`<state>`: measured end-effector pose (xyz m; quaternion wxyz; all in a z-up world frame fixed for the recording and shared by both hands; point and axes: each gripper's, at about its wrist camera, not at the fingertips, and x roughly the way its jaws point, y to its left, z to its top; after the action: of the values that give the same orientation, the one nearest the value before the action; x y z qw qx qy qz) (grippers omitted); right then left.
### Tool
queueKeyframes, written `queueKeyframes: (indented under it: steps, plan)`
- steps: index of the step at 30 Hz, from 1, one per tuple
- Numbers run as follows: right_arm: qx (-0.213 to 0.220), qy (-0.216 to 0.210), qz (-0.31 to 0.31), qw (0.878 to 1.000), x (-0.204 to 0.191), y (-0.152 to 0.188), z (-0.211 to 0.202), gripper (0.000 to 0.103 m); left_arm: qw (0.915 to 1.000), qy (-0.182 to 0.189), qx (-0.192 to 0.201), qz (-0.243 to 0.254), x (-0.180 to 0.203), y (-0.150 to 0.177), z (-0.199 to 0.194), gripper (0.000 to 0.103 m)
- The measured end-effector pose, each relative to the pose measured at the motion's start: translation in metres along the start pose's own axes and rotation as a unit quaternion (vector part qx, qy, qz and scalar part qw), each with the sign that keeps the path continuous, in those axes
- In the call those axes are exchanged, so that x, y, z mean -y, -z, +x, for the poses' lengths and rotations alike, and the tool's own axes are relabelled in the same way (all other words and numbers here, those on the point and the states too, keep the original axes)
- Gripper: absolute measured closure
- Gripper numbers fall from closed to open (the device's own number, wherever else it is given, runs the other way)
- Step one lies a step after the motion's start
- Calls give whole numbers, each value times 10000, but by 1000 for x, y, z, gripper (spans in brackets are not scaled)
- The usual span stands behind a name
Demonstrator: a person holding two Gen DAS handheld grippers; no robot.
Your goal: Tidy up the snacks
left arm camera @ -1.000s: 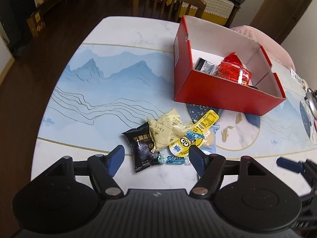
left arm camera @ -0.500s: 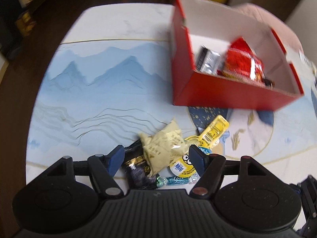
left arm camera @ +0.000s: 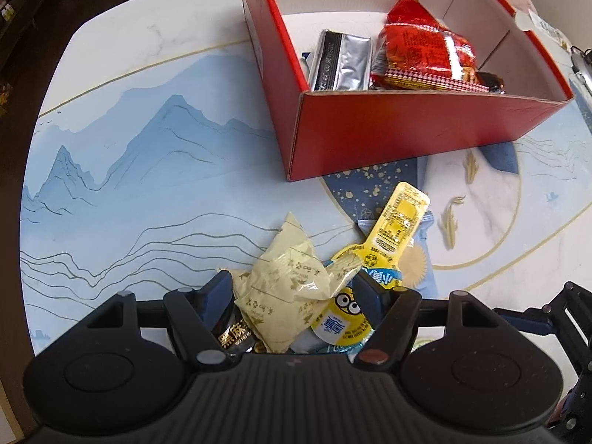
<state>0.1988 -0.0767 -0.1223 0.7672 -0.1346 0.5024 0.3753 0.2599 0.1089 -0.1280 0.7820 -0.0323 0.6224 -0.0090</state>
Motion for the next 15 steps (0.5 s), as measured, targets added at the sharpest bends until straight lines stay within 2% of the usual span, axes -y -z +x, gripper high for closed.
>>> queueKeyframes:
  steps: [8, 12, 15]
  plan:
    - [-83, 72, -215, 9997, -2, 0, 13, 28, 9999, -13, -53, -110, -5, 2, 10, 33]
    - [-51, 146, -447, 9989, -8, 0, 14, 31, 9996, -2, -29, -291, -9, 2, 12, 39]
    - [-75, 179, -564, 9982, -12, 0, 16, 40, 9992, 37, 5, -392, -9, 2, 10, 42]
